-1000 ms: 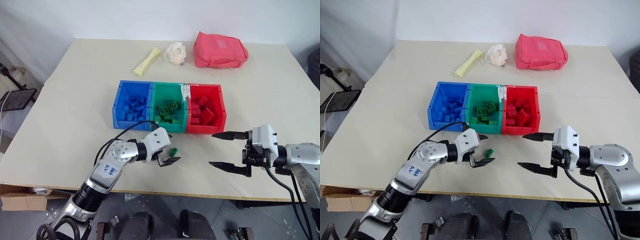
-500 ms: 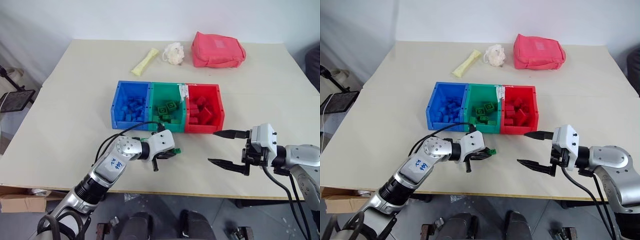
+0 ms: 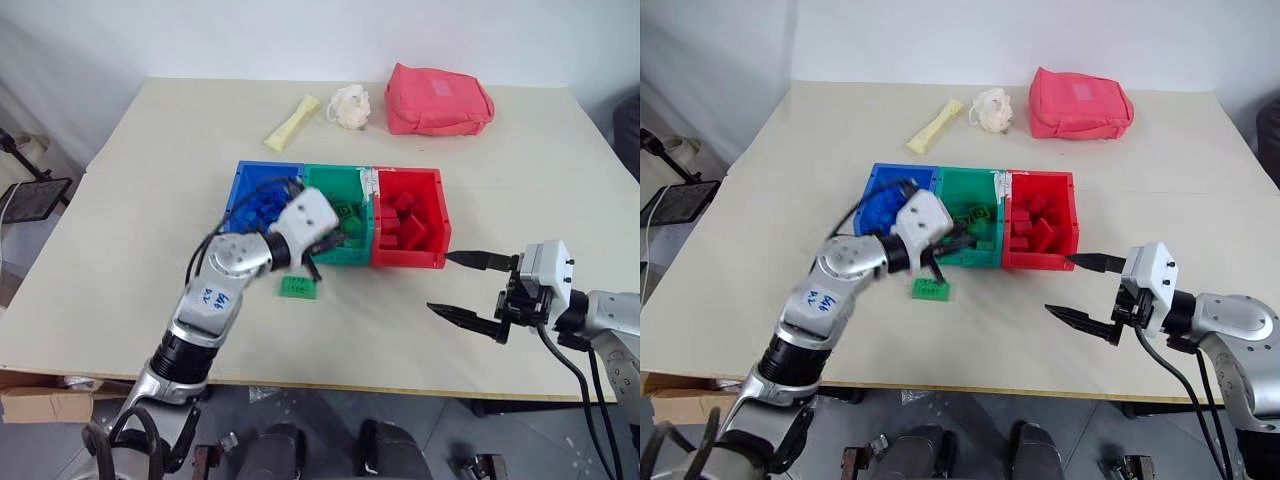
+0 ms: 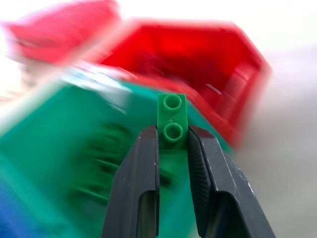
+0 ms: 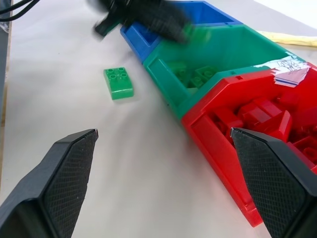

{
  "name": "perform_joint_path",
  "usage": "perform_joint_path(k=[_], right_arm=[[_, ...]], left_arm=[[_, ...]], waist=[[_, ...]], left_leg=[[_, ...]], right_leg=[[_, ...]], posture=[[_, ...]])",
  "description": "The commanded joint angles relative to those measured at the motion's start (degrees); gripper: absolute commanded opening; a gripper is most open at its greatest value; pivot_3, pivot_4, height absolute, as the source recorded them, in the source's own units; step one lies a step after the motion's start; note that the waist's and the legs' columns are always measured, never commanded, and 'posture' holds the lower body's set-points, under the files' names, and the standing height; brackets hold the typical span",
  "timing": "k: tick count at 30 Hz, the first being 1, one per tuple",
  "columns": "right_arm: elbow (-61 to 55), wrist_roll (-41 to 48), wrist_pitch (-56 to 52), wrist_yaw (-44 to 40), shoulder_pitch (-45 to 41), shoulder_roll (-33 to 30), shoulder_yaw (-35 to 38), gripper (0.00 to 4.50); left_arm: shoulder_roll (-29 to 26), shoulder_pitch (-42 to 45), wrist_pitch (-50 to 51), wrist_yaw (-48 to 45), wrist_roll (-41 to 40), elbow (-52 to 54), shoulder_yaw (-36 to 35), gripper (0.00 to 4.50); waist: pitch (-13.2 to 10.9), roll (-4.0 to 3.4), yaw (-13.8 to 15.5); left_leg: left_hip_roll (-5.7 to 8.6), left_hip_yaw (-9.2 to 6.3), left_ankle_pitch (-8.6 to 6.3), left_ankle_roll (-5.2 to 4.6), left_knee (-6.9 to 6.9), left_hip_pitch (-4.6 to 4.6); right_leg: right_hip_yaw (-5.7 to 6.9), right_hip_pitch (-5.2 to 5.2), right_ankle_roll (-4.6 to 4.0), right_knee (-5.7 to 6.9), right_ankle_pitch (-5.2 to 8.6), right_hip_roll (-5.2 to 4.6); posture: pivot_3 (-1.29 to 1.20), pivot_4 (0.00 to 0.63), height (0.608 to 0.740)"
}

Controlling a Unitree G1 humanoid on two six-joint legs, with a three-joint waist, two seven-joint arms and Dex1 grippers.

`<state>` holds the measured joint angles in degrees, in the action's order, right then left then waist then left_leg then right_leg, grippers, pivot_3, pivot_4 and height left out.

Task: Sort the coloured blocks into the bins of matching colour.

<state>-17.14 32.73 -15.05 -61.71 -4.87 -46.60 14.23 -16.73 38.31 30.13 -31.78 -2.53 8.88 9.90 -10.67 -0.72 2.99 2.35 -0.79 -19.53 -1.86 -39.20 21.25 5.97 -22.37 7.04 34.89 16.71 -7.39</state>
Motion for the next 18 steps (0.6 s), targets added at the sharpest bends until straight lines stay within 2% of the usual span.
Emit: perform_joint_path(k=[1, 3, 5, 13, 14, 18], right_arm=[[0.1, 0.5, 0.7, 0.6, -1.5, 0.6, 0.8, 4.5], [0.3, 0.3, 0.8, 0.9, -2.5, 0.9, 0.4, 4.5], [0.5, 0.3, 0.8, 0.9, -2.9, 1.0, 0.4, 4.5], [1.3, 0.1, 1.1, 0.3, -3.4, 0.6, 0.5, 4.5], [1.7, 0.1, 1.2, -0.1, -3.8, 0.5, 0.3, 4.5], [3.5, -0.2, 2.0, -2.3, -5.1, 0.2, -0.5, 4.5]], left_arm=[[2.8, 3.5, -3.2, 4.0, -0.4, -5.4, -2.7, 0.44], [2.3, 5.5, -6.7, 4.4, 2.0, -9.9, -1.3, 1.19], [2.6, 6.6, -5.7, 4.9, 2.2, -11.6, -1.3, 1.73], [2.1, 5.8, -2.3, 1.6, -1.1, -8.5, -2.2, 4.3], [1.9, 5.4, -1.7, 0.8, -2.4, -7.4, -2.9, 4.47], [0.3, 3.4, -0.9, -2.4, -6.3, -3.7, -4.9, 4.47]], waist=[[0.0, 0.01, 0.1], [0.0, 0.02, 0.1], [0.0, 0.02, 0.1], [0.0, 0.02, 0.0], [0.0, 0.02, -0.1], [0.0, 0.02, -0.2]], left_leg=[[0.02, 0.0, 0.01, -0.01, -0.02, 0.0], [0.03, 0.0, 0.01, -0.01, -0.02, 0.0], [0.03, 0.06, 0.01, -0.01, -0.01, 0.02], [0.01, 0.14, 0.01, -0.01, -0.01, 0.02], [0.02, 0.14, 0.01, -0.01, -0.01, 0.02], [-0.01, 0.13, 0.01, -0.01, -0.01, 0.0]], right_leg=[[0.04, 0.0, 0.01, 0.01, -0.01, 0.0], [0.09, 0.0, 0.02, 0.02, -0.01, 0.01], [0.18, -0.05, 0.02, 0.03, -0.01, 0.04], [0.18, -0.1, 0.03, 0.08, -0.01, 0.04], [0.17, -0.1, 0.03, 0.08, -0.02, 0.04], [0.15, -0.1, 0.03, 0.1, -0.02, 0.05]], posture=[[0.0, 0.15, 0.74], [0.0, 0.15, 0.74], [0.0, 0.15, 0.74], [0.0, 0.15, 0.74], [0.0, 0.15, 0.74], [0.0, 0.15, 0.74]])
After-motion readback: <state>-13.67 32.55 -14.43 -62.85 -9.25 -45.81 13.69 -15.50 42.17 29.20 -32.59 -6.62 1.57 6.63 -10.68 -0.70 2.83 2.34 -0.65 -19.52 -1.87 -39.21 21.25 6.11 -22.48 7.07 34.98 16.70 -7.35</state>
